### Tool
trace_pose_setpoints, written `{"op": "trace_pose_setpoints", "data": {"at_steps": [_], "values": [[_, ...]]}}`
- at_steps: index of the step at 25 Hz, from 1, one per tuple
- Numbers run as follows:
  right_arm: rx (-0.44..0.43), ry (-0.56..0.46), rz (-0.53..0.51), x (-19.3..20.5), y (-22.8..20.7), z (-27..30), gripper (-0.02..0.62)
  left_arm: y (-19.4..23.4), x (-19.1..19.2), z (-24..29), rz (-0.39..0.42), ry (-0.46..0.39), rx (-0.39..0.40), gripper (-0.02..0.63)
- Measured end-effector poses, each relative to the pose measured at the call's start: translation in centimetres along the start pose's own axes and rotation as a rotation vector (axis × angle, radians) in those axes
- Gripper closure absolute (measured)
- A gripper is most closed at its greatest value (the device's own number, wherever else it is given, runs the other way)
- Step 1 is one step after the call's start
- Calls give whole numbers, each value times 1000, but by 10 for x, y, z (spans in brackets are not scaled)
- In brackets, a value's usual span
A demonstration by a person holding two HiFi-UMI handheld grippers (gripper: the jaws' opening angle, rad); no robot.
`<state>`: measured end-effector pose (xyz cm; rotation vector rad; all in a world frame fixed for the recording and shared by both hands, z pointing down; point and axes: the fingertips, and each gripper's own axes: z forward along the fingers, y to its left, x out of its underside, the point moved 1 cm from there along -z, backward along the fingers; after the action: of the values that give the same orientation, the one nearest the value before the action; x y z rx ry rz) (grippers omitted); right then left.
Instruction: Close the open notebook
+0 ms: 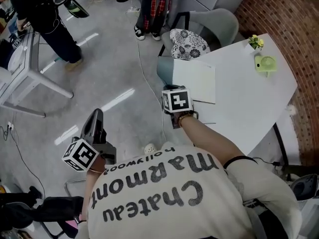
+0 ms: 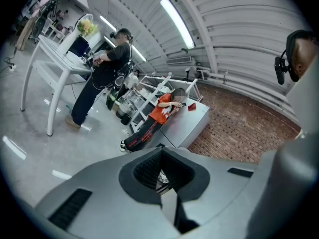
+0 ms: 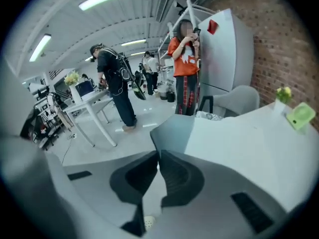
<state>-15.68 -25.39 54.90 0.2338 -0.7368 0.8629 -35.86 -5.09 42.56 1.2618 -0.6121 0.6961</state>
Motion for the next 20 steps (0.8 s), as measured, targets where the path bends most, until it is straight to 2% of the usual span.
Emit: {"op": "trace_pose_setpoints", "data": {"at_steps": [11,20], "values": [[-123,-123,195,-6,-20,-42,572,-40,15,50,27,67,103,604],[-183,-130,228,-2,-42,-75,572,-78,36,63,13,95,115,604]]}}
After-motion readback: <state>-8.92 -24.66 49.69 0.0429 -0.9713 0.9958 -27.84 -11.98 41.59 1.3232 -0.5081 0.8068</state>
